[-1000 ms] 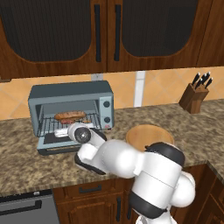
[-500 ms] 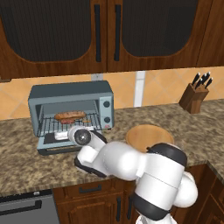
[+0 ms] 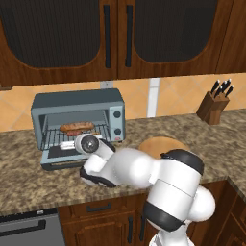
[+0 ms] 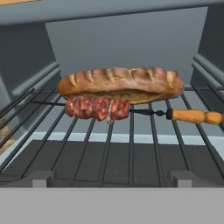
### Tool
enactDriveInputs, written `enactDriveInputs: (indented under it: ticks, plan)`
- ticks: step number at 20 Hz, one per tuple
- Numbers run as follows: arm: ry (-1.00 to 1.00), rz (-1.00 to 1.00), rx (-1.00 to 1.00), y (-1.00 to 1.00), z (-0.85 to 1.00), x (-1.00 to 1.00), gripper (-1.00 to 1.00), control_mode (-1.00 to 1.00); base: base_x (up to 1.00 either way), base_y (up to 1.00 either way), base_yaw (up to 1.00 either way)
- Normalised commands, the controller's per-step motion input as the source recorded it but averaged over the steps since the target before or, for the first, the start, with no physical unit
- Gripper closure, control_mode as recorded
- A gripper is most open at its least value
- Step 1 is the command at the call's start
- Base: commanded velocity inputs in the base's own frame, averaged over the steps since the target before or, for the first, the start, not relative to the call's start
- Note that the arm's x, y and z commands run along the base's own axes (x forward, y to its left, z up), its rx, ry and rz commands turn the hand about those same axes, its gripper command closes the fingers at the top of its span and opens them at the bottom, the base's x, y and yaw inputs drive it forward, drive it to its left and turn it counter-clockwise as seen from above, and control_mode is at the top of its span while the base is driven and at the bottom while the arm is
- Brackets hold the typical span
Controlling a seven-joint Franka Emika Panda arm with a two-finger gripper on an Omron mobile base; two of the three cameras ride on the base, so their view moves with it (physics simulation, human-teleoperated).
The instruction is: Pick up the kebab skewer and baguette bread, and place them inside the toaster oven. Close the toaster oven door and start by setting the timer.
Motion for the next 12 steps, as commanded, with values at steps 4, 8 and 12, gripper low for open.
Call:
enactDriveInputs:
  ticks: [4, 8, 12]
  plan:
    - [0.0, 0.0, 0.0, 0.0, -0.35, 0.08, -1.0, -1.0, 0.0, 0.0, 0.0]
    - [0.0, 0.0, 0.0, 0.0, -0.49, 0.0, -1.0, -1.0, 0.0, 0.0, 0.0]
    - [0.0, 0.0, 0.0, 0.0, -0.14, 0.0, -1.0, -1.0, 0.0, 0.0, 0.0]
